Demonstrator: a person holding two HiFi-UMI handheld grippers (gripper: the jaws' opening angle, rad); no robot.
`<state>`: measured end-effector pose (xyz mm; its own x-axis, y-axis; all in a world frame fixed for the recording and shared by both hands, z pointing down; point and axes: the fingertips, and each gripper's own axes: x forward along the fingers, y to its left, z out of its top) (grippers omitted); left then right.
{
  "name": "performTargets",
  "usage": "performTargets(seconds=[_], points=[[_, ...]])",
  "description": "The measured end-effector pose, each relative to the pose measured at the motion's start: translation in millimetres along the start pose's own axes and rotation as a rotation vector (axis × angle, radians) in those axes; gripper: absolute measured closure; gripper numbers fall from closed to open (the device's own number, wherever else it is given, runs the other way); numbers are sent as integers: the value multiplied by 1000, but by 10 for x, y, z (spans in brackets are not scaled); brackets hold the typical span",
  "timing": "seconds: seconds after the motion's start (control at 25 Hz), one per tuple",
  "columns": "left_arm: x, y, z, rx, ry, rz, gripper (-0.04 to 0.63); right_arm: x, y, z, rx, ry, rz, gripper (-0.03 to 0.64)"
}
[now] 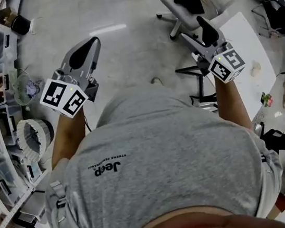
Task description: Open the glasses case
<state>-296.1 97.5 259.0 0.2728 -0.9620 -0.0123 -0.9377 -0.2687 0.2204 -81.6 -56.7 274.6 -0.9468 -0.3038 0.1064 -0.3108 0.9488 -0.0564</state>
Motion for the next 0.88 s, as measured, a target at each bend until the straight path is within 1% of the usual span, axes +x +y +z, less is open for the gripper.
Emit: performTargets(seconds=[0.12,0.28,0.4,0.48,0.56,0.68,0.76,0.88], points=[[422,-11,-48,-18,-7,61,558,66,-469,-53,7,-3,56,239],[938,-70,-161,-56,-1,107,558,104,-966,-50,5,16,119,239],[1204,-36,-223,-76,8,125,558,188,-1246,-50,10,20,138,239],[1290,-6,-229,-77,25,124,558,232,-1331,-83,16,23,135,239],[1316,73,-210,-71,38,116,558,277,-1348,-101,20,20,121,239],[1346,237,-214,-64,49,83,558,347,-1352,-120,4,27,73,239],[1423,288,-246,-61,67,37,558,314,-1398,-173,4,35,21,239],[1618,232,-319,-46,105,-57,558,99,-1508,-248,4,59,-74,239]])
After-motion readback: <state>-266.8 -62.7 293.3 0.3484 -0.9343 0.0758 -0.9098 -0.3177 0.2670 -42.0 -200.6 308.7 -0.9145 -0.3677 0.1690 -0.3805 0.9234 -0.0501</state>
